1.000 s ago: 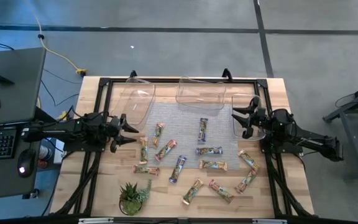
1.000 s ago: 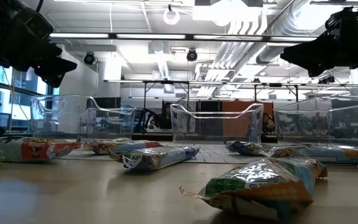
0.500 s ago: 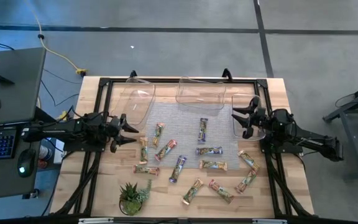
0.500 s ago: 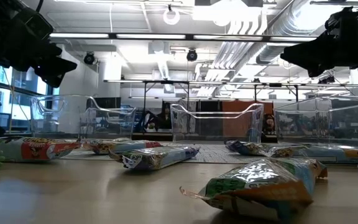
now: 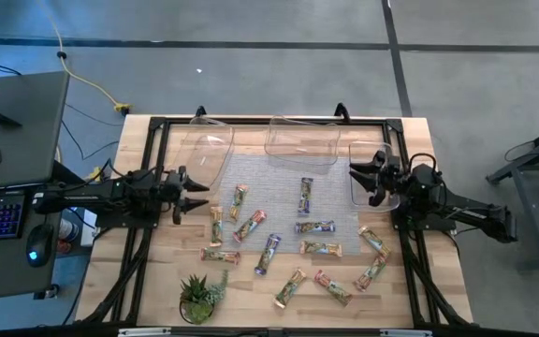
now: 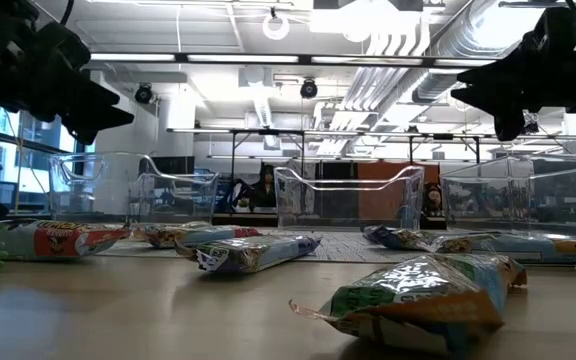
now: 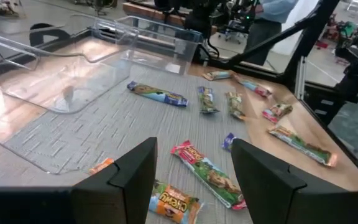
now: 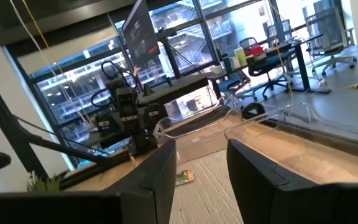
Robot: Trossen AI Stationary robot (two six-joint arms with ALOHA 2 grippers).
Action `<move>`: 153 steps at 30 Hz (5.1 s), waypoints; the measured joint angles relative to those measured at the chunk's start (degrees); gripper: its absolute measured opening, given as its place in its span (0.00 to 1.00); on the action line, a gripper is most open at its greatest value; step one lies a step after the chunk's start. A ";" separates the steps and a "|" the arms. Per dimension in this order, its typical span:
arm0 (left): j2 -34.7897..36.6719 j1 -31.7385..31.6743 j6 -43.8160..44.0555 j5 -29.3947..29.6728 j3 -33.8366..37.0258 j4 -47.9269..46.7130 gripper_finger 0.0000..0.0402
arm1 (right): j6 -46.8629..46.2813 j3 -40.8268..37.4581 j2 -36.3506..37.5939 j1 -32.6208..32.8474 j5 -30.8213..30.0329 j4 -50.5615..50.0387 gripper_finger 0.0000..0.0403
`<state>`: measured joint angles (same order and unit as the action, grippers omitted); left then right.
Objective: Pick and place Granola Bars by type
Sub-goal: Put the blue granola bar into the right transparent bin
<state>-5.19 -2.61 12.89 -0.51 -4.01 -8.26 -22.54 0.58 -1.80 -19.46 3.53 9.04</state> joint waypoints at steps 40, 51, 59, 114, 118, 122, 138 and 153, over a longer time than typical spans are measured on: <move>-39.76 0.00 -13.97 32.71 -42.51 -13.41 0.50 | 21.47 40.75 -53.37 6.92 12.92 -18.09 0.31; -40.39 0.00 -12.22 34.16 -42.53 -13.69 0.50 | 22.13 43.71 -65.88 16.65 8.27 -23.12 0.31; -40.39 0.00 -12.20 34.18 -42.53 -15.46 0.50 | 24.40 41.83 -71.16 22.73 4.44 -25.85 0.31; -40.39 -0.01 -12.16 34.14 -42.53 -16.49 0.50 | 17.77 41.77 -89.63 29.24 -7.36 -27.98 0.22; -40.38 0.00 -12.16 34.10 -42.53 -18.49 0.50 | 14.90 41.74 -88.81 29.22 -5.50 -27.64 0.09; -40.39 0.00 -12.16 34.05 -42.53 -20.26 0.50 | 13.44 41.59 -86.83 29.22 -1.41 -28.37 0.01; -40.37 -0.01 -12.16 34.12 -42.53 -20.21 0.50 | 5.77 41.79 -52.19 29.22 -37.13 -43.43 0.01; -40.37 -0.01 -11.09 34.15 -42.53 -18.19 0.50 | -18.93 41.64 -51.05 8.07 -33.50 -69.79 0.02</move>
<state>-45.56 -2.62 1.80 33.64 -46.54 -26.45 -41.47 42.22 -52.85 -11.40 -29.97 -60.74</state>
